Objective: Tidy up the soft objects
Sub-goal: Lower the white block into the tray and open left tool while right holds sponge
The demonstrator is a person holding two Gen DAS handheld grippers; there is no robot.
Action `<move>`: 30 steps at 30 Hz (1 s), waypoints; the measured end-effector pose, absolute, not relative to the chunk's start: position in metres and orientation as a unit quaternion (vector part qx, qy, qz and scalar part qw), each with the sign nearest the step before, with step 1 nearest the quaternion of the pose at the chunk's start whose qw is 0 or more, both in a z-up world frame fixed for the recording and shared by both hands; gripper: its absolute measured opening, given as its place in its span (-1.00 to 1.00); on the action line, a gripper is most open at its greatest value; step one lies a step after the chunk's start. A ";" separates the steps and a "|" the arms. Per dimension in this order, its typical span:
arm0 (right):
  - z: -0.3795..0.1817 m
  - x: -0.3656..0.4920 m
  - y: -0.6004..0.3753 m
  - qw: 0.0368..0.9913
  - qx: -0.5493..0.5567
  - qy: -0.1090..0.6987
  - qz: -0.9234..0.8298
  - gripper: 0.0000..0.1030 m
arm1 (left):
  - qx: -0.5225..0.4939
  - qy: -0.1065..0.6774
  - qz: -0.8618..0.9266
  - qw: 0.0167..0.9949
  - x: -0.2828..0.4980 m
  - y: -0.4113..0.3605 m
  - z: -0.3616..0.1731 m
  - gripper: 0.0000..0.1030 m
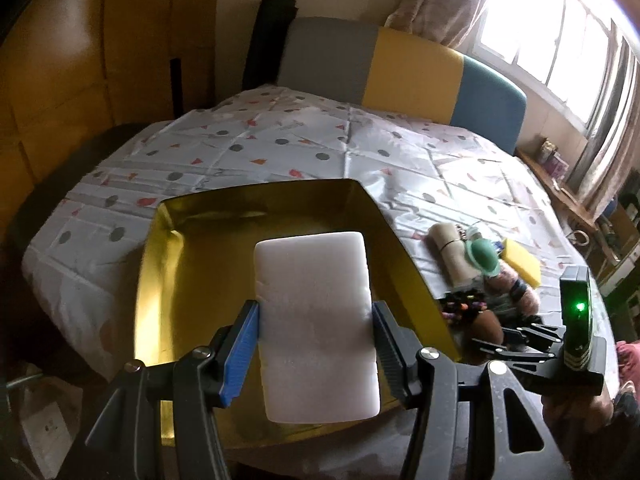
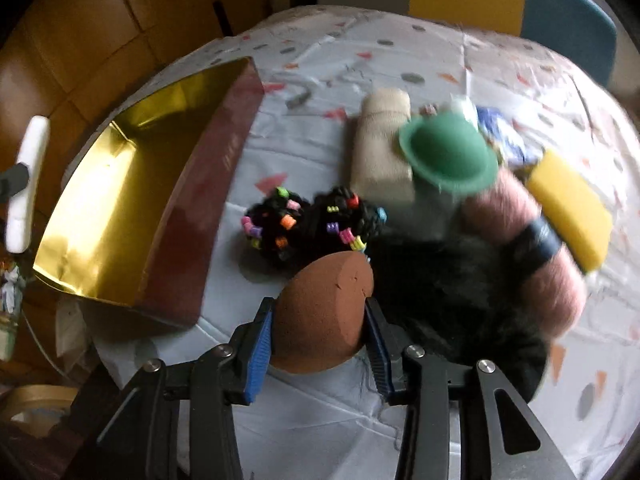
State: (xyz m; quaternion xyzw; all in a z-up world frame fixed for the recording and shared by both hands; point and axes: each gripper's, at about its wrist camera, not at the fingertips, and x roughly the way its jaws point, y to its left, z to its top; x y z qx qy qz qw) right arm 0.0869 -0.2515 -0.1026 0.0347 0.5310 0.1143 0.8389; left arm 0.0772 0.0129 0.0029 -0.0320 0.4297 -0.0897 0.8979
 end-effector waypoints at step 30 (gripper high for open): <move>-0.107 0.083 -0.253 0.845 0.040 0.519 0.126 -0.13 | -0.093 0.491 -0.032 0.866 0.130 0.066 -0.040 0.10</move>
